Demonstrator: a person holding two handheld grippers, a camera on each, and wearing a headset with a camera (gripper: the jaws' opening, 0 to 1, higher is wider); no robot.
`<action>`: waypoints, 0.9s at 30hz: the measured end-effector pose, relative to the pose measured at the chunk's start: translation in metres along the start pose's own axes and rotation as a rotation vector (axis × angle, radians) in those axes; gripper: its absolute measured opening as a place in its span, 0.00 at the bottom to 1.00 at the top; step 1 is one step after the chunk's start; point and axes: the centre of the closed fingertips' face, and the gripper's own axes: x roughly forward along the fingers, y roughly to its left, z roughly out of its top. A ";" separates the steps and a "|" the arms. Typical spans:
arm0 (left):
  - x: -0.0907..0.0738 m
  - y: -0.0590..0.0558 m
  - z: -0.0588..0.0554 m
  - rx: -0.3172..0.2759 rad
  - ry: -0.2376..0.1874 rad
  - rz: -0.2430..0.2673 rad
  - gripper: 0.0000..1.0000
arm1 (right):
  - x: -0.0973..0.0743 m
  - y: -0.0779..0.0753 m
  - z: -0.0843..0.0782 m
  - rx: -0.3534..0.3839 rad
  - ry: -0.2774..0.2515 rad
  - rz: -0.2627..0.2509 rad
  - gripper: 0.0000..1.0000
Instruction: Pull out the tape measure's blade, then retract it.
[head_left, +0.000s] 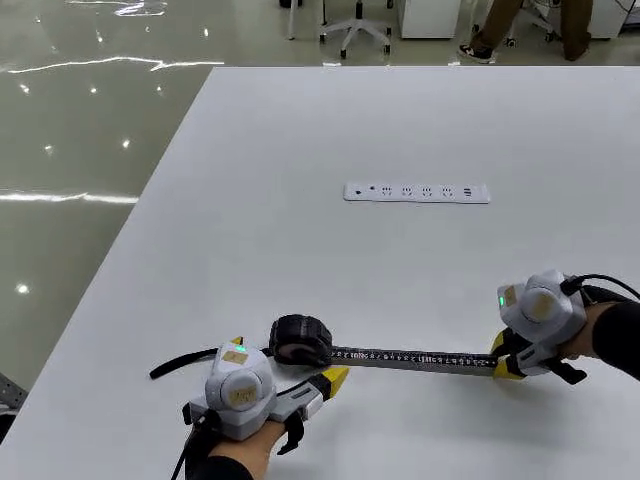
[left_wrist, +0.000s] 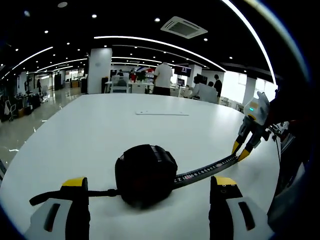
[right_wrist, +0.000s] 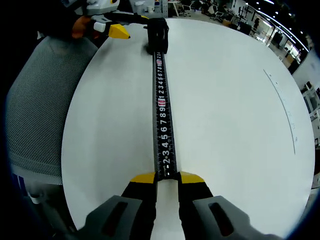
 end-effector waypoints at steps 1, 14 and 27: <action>0.001 0.000 0.001 -0.006 -0.001 0.003 0.96 | 0.000 0.000 0.000 -0.004 0.011 -0.001 0.11; 0.031 -0.003 -0.003 -0.044 0.055 0.034 0.82 | 0.002 -0.003 -0.001 0.066 0.110 -0.022 0.11; 0.043 0.006 -0.004 -0.100 0.155 0.078 0.62 | 0.003 -0.004 0.000 0.083 0.140 -0.016 0.11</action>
